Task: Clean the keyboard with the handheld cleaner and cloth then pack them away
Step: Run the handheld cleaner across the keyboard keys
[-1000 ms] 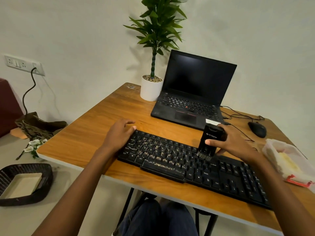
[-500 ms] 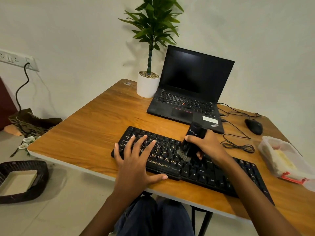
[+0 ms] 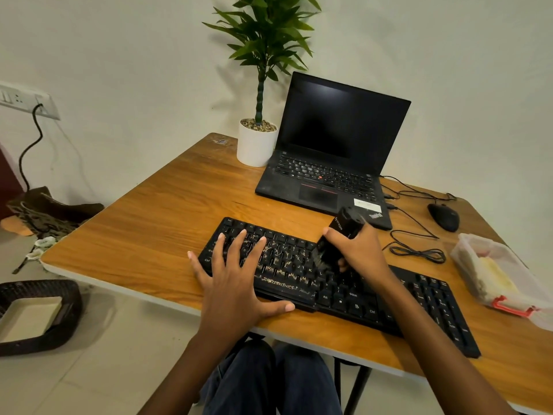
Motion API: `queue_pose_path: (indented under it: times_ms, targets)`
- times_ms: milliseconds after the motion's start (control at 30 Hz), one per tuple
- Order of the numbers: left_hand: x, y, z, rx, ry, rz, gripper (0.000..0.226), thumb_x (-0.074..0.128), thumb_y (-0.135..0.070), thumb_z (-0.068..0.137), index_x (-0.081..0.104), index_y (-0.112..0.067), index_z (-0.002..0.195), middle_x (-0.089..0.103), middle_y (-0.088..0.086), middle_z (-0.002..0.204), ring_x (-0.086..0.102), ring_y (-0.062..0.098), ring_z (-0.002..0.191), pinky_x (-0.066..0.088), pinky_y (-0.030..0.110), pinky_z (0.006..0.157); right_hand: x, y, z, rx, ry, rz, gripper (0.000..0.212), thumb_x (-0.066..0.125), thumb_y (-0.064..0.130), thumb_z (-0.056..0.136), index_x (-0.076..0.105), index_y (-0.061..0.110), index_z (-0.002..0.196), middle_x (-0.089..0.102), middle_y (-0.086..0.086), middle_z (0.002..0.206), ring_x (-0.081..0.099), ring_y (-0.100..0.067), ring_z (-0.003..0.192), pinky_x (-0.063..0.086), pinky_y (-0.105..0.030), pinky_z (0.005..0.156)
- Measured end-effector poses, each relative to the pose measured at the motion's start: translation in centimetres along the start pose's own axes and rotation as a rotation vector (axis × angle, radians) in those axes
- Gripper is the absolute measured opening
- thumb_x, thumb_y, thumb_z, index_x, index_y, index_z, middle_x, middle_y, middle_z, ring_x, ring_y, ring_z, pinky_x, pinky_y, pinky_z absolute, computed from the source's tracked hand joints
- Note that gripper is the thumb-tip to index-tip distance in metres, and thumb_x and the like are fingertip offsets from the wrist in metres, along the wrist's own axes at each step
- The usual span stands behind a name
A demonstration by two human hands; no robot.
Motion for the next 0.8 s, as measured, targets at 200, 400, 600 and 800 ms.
queue_pose_path:
  times_ms: [200, 400, 600, 800]
  targets:
    - [0.1, 0.0, 0.0, -0.004, 0.021, 0.001, 0.111, 0.012, -0.097, 0.055, 0.048, -0.026, 0.133, 0.049, 0.010, 0.139, 0.039, 0.041, 0.130, 0.011, 0.074, 0.095, -0.7, 0.4, 0.7, 0.025, 0.012, -0.088, 0.021, 0.064, 0.026, 0.084, 0.051, 0.012, 0.091, 0.062, -0.006, 0.074, 0.052, -0.014, 0.044, 0.044, -0.021, 0.038]
    - [0.1, 0.0, 0.0, -0.006, 0.025, -0.004, 0.110, 0.012, -0.097, 0.056, 0.051, -0.025, 0.130, 0.051, 0.011, 0.136, 0.039, 0.040, 0.130, 0.009, 0.073, 0.096, 0.6, 0.8, -0.6, -0.001, 0.160, 0.024, 0.016, 0.064, 0.022, 0.085, 0.052, 0.012, 0.080, 0.064, -0.008, 0.069, 0.048, -0.013, 0.037, 0.042, -0.024, 0.035]
    - [0.2, 0.0, 0.0, -0.007, 0.035, -0.011, 0.109, 0.012, -0.097, 0.056, 0.054, -0.025, 0.127, 0.053, 0.010, 0.134, 0.041, 0.041, 0.129, 0.010, 0.073, 0.096, 1.1, 1.4, -0.7, -0.078, 0.061, -0.062, 0.017, 0.063, 0.025, 0.085, 0.049, 0.017, 0.084, 0.061, -0.003, 0.072, 0.050, -0.011, 0.040, 0.042, -0.021, 0.036]
    - [0.2, 0.0, 0.0, -0.003, 0.030, -0.003, 0.108, 0.011, -0.096, 0.058, 0.056, -0.025, 0.126, 0.054, 0.010, 0.133, 0.042, 0.040, 0.128, 0.011, 0.073, 0.097, 0.5, 1.2, -0.4, -0.057, 0.081, -0.070, 0.017, 0.062, 0.024, 0.086, 0.049, 0.015, 0.082, 0.059, -0.005, 0.068, 0.049, -0.014, 0.040, 0.041, -0.023, 0.036]
Point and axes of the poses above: each hand's wrist, its own z-axis towards the middle knuckle, its own x-axis out of the palm, y = z × x, the point moved 3 cm from there along z, towards the middle knuckle
